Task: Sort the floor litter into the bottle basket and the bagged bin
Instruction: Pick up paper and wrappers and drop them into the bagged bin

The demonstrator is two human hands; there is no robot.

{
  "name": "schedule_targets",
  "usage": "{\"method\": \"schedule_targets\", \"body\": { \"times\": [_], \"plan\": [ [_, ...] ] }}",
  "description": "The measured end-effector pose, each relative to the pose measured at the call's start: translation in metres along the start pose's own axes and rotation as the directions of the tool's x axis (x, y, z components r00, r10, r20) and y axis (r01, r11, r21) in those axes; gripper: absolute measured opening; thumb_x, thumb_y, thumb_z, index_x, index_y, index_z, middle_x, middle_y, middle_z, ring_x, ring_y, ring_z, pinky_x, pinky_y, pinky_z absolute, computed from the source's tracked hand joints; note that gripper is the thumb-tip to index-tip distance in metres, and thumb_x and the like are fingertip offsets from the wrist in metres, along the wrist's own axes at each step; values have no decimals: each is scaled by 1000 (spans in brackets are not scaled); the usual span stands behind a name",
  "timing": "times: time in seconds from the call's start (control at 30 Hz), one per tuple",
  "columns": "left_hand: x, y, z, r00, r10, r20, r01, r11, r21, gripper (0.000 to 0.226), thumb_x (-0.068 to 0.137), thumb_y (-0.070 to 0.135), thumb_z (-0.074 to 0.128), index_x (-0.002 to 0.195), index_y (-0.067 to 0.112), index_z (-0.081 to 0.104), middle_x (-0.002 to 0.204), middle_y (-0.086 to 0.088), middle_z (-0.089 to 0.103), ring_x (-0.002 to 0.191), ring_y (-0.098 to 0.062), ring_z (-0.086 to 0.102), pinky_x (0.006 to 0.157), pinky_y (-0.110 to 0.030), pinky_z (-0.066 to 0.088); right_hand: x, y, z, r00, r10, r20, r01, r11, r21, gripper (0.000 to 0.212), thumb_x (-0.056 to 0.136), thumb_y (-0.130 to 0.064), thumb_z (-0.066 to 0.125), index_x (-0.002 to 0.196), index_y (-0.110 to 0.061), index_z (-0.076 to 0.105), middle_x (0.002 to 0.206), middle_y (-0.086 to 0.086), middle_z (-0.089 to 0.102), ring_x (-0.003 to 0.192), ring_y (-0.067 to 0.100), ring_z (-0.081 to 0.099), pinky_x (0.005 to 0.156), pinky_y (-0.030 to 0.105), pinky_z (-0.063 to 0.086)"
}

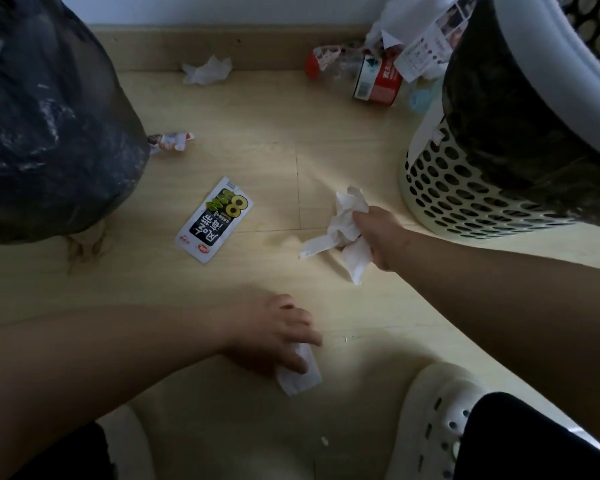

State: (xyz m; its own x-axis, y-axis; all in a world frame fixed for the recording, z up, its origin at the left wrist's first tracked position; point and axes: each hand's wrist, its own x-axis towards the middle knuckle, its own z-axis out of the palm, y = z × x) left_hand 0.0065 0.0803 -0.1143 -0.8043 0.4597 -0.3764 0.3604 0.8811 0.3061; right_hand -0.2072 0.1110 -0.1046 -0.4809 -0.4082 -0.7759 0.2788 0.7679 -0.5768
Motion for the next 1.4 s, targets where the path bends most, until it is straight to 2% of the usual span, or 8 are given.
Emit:
{"method": "schedule_targets", "body": {
  "times": [0.23,0.37,0.47,0.57,0.77,0.9,1.2,1.4],
  "plan": [
    [8,-8,2,924,-272,-268,253,962,-103,11,71,23,59,82,24,55,84,2,64,69,-16,61,52,-21,47,-1,-2,7,1000,8,3,-8,1000,-13,30,87,-14,44,114,-12,56,116,16,61,109,36,58,97,51,47],
    [10,-25,-12,809,-583,-75,519,769,-374,20,96,22,38,107,12,51,112,-7,50,83,-23,50,62,-29,33,3,-3,9,1000,17,10,-17,1000,-14,34,88,-15,44,119,-10,56,116,17,61,108,36,58,97,50,47],
    [9,-44,-25,461,-887,11,605,306,-735,18,97,9,38,108,8,52,110,-11,50,73,-20,52,61,-27,37,6,-5,11,1000,13,-3,-13,999,32,31,86,-16,47,115,-11,57,113,15,62,105,35,59,97,50,47],
    [11,-66,-37,196,-946,260,383,-170,-908,21,90,-3,40,98,13,51,87,-9,53,61,-18,51,54,-25,40,6,-15,14,999,12,-53,-7,996,88,30,89,-18,46,116,-15,56,115,13,61,105,33,58,96,49,48],
    [20,-62,-70,279,-717,638,-197,-694,-693,26,95,0,39,82,20,48,77,-6,41,60,-21,46,56,-29,46,7,-45,27,997,6,-79,26,922,387,31,94,-15,46,124,-14,52,114,10,61,101,25,60,94,40,50],
    [20,-67,-90,378,-785,491,-423,-618,-663,21,99,17,42,116,14,55,115,-15,57,98,-32,61,86,-42,50,-4,-56,54,1000,-11,10,5,881,474,19,94,-10,45,108,-13,57,109,13,65,102,27,63,96,40,49],
    [2,-79,-93,380,-840,386,-376,-522,-765,29,87,-6,51,108,11,61,82,-7,63,63,-13,60,53,-23,47,-24,-60,74,989,-35,143,-22,924,381,16,94,-12,45,101,-16,59,93,6,61,85,22,60,78,34,51],
    [-33,-88,-117,140,-932,333,-370,-361,-856,19,86,-3,57,86,15,62,83,-8,65,74,-21,63,68,-29,52,-37,-89,82,941,-248,232,121,883,454,24,92,-1,46,113,1,58,96,17,61,78,25,59,69,29,52]
  ]
}}
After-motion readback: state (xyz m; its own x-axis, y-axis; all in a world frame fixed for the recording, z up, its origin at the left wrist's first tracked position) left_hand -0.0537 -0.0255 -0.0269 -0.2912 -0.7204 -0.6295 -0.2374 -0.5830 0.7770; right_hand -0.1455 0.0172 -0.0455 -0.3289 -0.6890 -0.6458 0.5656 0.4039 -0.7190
